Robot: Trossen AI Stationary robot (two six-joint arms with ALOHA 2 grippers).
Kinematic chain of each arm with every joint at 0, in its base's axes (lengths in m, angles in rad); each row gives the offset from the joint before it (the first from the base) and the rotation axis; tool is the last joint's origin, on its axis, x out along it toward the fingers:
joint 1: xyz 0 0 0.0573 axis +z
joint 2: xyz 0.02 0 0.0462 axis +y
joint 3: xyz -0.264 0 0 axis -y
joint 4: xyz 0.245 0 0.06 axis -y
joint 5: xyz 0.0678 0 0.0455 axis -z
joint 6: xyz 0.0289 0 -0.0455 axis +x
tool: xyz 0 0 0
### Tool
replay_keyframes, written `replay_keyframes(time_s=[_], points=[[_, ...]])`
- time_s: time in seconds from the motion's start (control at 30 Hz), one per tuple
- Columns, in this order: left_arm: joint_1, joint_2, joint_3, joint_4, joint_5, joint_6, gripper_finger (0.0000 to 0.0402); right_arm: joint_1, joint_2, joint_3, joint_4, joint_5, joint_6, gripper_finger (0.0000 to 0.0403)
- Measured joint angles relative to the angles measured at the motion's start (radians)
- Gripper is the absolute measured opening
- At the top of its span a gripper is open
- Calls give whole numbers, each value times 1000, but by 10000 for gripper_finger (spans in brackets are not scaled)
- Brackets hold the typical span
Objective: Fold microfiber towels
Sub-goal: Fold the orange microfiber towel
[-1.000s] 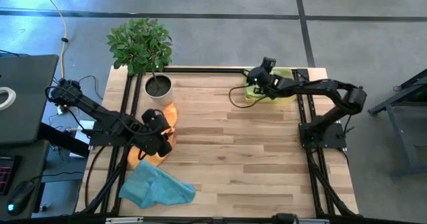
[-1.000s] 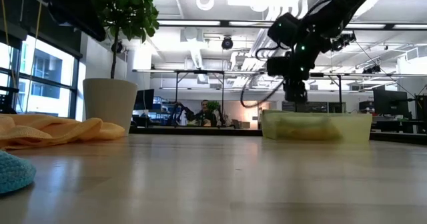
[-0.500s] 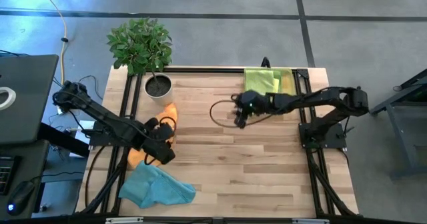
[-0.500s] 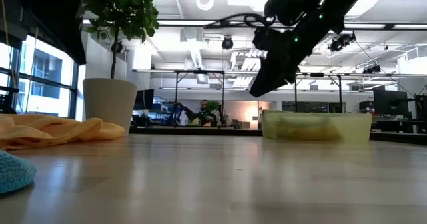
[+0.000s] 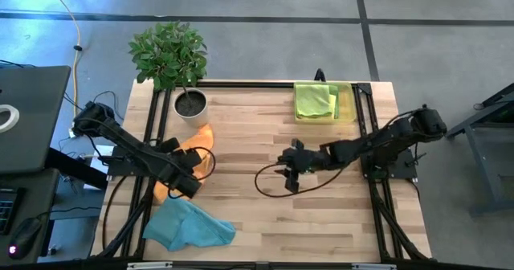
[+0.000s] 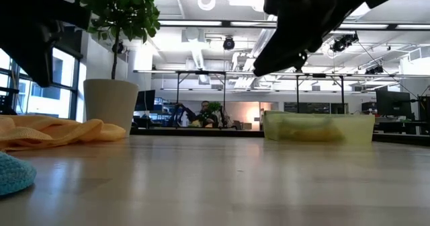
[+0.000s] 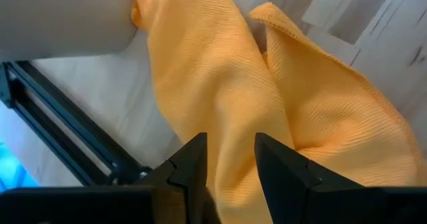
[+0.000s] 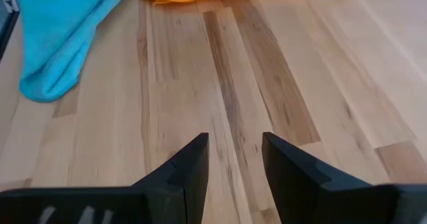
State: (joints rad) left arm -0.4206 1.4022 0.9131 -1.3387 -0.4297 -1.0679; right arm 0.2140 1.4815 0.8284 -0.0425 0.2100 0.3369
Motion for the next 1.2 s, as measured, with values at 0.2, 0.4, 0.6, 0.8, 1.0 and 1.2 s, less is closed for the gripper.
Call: replay_keyframes(time_s=[0.2, 0.4, 0.6, 0.8, 1.0, 1.2], points=[[-19, -91, -88, 11, -27, -23, 115, 76, 0, 0, -4, 83, 3, 133], [-19, -220, -298, 180, 0, -183, 115, 104, 0, 0, 2, 87, 3, 133], [-10, -243, -414, 373, -34, -242, 115, 103, 0, -1, 9, 87, 7, 133], [53, -205, -485, 509, -22, -275, 115, 103, 1, -1, 23, 89, 7, 133], [105, -164, -520, 705, -31, -187, 115, 103, 1, -2, 45, 98, 26, 133], [136, -124, -521, 908, -44, -65, 115, 103, 1, -2, 51, 98, 25, 133]])
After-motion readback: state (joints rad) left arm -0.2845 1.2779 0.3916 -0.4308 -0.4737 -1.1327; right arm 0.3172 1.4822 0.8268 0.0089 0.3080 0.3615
